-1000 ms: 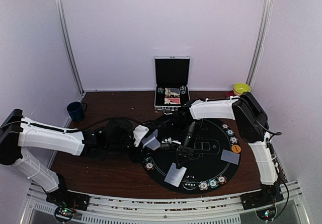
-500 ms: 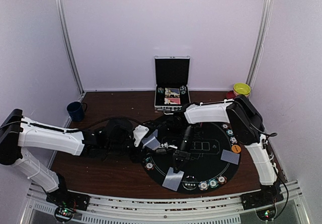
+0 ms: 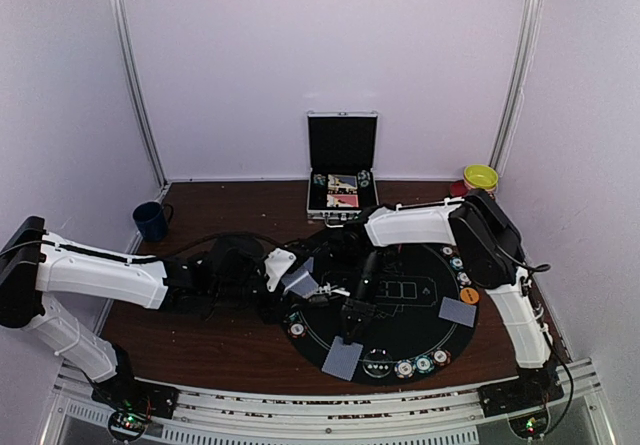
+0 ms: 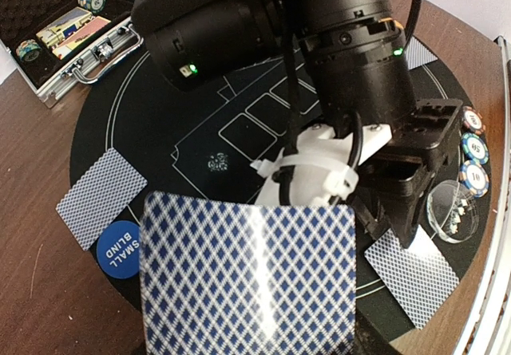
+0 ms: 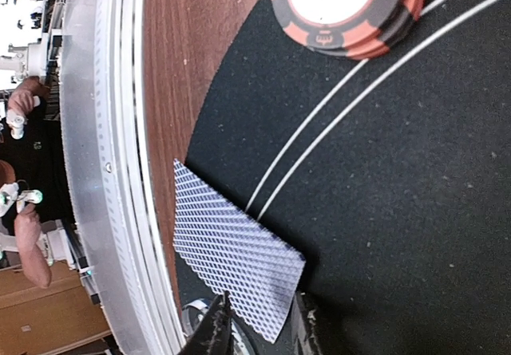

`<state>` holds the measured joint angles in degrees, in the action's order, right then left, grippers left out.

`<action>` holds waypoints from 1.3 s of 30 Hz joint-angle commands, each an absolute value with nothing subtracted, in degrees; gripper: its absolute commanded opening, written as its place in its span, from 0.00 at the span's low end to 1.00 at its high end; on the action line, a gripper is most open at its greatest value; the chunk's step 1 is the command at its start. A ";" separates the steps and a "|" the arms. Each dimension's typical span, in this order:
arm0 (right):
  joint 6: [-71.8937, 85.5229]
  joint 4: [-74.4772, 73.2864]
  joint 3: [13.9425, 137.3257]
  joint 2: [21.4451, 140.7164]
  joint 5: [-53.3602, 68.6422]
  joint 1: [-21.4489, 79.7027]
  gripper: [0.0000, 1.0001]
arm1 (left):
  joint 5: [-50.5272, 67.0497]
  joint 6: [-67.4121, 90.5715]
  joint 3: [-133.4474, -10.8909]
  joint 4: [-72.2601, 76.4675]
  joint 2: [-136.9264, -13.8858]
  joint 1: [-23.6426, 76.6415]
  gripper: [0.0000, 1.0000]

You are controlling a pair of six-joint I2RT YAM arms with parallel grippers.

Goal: Distribute texas hold em gaming equipment
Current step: Distribute the poker card in the dealer area, then pick up the poker card from the face-down deck piles.

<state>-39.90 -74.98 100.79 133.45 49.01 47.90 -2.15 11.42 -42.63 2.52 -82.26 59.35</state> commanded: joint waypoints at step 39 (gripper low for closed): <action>4.08 -20.97 81.93 107.51 59.84 40.89 0.62 | 1.88 10.07 -42.98 7.18 -82.71 59.68 0.53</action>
<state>-2.33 -30.35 83.50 109.82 55.72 40.21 0.49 10.96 -42.63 4.01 -82.08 59.35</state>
